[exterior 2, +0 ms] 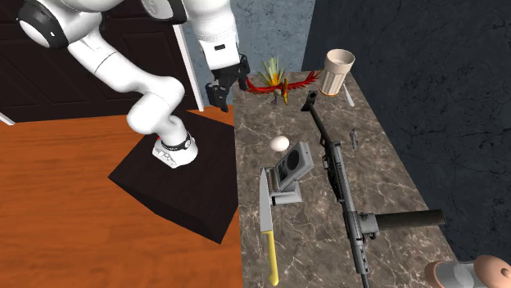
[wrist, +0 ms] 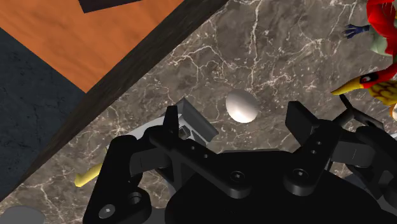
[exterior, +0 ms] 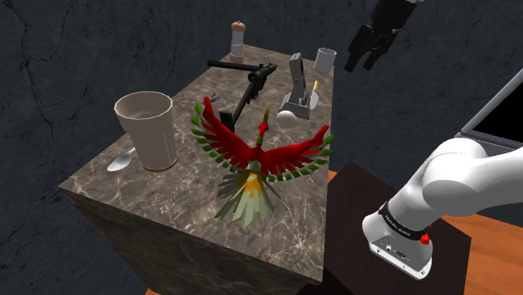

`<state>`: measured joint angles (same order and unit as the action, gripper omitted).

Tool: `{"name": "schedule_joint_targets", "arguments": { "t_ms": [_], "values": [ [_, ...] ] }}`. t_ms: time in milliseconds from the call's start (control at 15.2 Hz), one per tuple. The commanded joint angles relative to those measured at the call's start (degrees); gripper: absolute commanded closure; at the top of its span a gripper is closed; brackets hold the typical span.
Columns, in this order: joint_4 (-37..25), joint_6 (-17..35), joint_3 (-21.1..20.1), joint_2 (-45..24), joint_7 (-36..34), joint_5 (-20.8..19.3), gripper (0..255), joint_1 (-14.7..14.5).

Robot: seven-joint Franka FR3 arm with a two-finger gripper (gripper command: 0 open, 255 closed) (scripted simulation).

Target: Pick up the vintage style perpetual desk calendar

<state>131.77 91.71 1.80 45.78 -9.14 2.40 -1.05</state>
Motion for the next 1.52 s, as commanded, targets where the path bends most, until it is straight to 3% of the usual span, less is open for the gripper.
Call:
{"name": "schedule_joint_targets", "arguments": {
  "t_ms": [0, 660, 1320, 1452],
  "values": [
    [0.0, 0.0, 0.0, 0.0, 0.0, 0.0, 0, 0.0],
    [-16.8, 4.2, -6.3, -25.1, -15.1, -7.1, 0, 5.4],
    [-43.0, -2.4, -8.0, -51.2, -29.2, -17.9, 0, 7.9],
    [-43.8, -2.3, -7.9, -52.5, -29.9, -18.4, 0, 7.8]
  ]
}}
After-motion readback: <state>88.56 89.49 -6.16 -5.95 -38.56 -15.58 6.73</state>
